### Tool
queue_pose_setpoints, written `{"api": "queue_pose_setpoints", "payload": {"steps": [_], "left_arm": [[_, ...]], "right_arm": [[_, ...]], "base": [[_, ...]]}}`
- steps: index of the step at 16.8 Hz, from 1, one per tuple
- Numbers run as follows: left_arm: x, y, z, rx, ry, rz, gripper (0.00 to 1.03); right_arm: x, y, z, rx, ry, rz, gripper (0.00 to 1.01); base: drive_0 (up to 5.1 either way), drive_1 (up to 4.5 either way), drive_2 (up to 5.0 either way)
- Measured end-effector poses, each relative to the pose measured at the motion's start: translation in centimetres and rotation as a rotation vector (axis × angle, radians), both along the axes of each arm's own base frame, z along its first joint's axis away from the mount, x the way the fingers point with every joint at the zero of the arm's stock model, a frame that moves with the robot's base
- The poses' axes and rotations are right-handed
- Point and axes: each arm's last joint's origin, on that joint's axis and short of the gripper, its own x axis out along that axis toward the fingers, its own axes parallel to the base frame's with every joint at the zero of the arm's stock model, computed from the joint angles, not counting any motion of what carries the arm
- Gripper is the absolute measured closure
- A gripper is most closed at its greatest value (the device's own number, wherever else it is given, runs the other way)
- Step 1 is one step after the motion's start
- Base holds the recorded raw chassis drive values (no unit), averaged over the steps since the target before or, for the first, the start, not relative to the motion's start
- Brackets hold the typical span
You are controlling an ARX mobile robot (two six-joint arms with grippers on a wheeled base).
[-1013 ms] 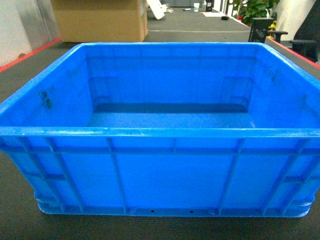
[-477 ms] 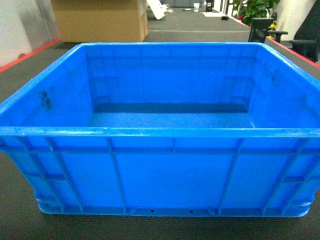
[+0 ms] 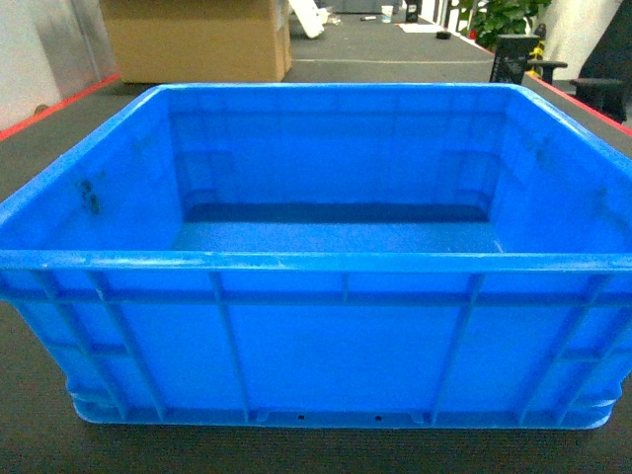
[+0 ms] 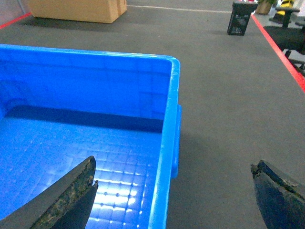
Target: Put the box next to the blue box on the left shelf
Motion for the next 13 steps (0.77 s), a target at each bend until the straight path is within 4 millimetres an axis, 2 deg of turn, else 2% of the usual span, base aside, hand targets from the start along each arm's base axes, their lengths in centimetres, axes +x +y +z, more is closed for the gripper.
{"api": "queue_pose_setpoints", "payload": {"steps": [2, 4, 5, 9, 11, 13], "left_arm": [[3.3, -0.3, -0.2, -0.033, 0.075, -0.024, 0.05], [5.8, -0.3, 0.0, -0.080, 0.124, -0.052, 0.05], [6.7, -0.5, -0.7, -0.101, 0.180, -0.069, 0.05], [9.3, -1.9, -2.2, -0.118, 0.303, -0.116, 0.05], [9.9, -2.1, -3.0, -0.121, 0.378, -0.116, 0.05], [10.3, -2.1, -4.2, -0.131, 0.446, -0.103, 0.05]], "right_arm": [[4.8, 0.4, 0.6, 0.026, 0.085, -0.012, 0.03], [7.9, 0.9, 0.2, 0.041, 0.183, -0.022, 0.03], [9.0, 1.1, -0.6, 0.033, 0.227, -0.044, 0.03], [11.3, 1.6, -3.3, 0.068, 0.407, -0.050, 0.03], [11.4, 2.0, -4.2, 0.071, 0.449, -0.050, 0.03], [11.4, 2.2, -4.3, 0.077, 0.457, -0.049, 0.03]], "base": [[0.0, 0.00, 0.0], [0.0, 0.00, 0.0], [0.0, 0.00, 0.0], [0.0, 0.00, 0.0], [0.0, 0.00, 0.0], [0.0, 0.00, 0.0]]}}
